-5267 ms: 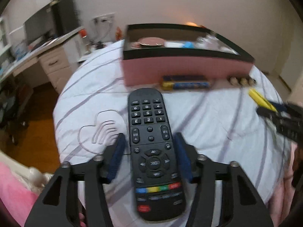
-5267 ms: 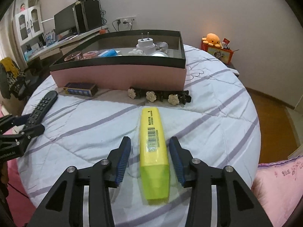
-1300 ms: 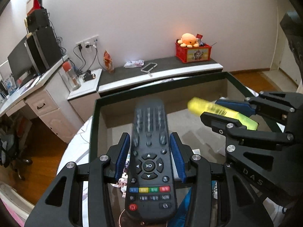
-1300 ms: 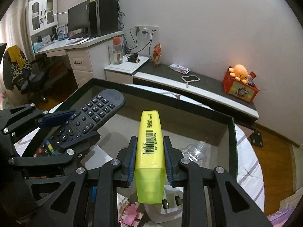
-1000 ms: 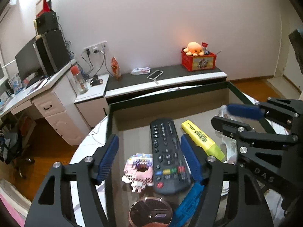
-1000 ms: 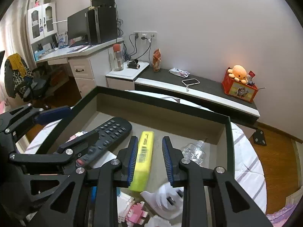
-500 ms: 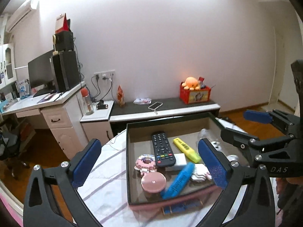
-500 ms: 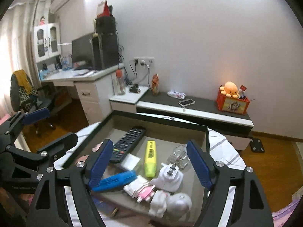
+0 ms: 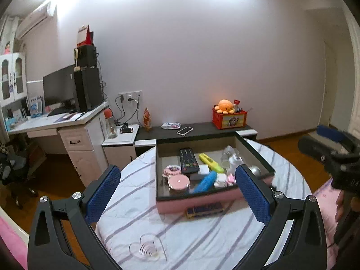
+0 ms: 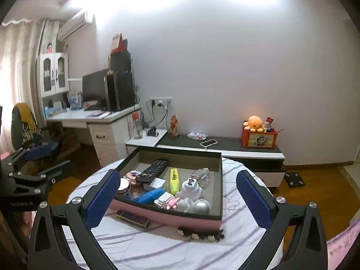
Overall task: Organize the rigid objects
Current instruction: 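Withdraw both tools from the box back toward the bed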
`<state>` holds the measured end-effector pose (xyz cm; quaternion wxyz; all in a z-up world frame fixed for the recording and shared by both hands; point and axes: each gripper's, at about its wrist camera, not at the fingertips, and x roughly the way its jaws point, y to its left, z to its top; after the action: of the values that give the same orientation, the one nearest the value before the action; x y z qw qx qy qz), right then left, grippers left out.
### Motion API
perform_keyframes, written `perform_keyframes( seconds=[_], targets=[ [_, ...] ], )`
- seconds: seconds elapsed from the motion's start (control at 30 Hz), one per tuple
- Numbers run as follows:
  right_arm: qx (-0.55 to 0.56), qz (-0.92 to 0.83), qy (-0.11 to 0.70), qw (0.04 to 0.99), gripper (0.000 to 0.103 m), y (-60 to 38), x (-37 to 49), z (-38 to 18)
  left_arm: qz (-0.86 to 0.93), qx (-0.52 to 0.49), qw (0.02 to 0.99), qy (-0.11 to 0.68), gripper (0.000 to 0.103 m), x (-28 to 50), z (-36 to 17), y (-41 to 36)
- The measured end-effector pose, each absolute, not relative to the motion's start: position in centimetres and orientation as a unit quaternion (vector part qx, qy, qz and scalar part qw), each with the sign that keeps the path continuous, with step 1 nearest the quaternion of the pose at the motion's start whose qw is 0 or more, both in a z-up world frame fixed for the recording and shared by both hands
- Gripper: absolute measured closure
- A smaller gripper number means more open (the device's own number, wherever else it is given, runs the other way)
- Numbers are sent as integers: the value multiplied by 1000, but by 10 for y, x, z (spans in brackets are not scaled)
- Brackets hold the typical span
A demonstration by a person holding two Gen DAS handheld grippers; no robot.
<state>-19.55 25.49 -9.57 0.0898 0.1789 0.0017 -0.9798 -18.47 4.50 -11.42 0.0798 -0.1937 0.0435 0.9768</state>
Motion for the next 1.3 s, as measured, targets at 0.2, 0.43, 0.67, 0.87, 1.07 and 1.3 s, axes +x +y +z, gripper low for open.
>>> perform_keyframes(
  seconds=[0.2, 0.43, 0.67, 0.87, 1.07, 1.3],
  targets=[
    [169, -982, -10, 84, 0, 265, -159, -94, 973, -200, 99, 58, 0, -155, -117, 41],
    [177, -982, -29, 65, 0, 279, -144, -97, 973, -209, 85, 53, 0, -148, -119, 33],
    [212, -976, -23, 48, 0, 283, -157, -120, 963, -245, 84, 67, 0, -162, -143, 38],
    [273, -961, -33, 34, 0, 297, -187, -165, 947, -302, 91, 63, 0, -192, -178, 51],
    [328, -943, -33, 34, 0, 304, -216, -204, 927, -356, 110, 54, 0, -229, -213, 80],
    [363, -930, -37, 36, 0, 317, -236, -223, 904, -414, 100, 36, 0, -271, -245, 102]
  ],
)
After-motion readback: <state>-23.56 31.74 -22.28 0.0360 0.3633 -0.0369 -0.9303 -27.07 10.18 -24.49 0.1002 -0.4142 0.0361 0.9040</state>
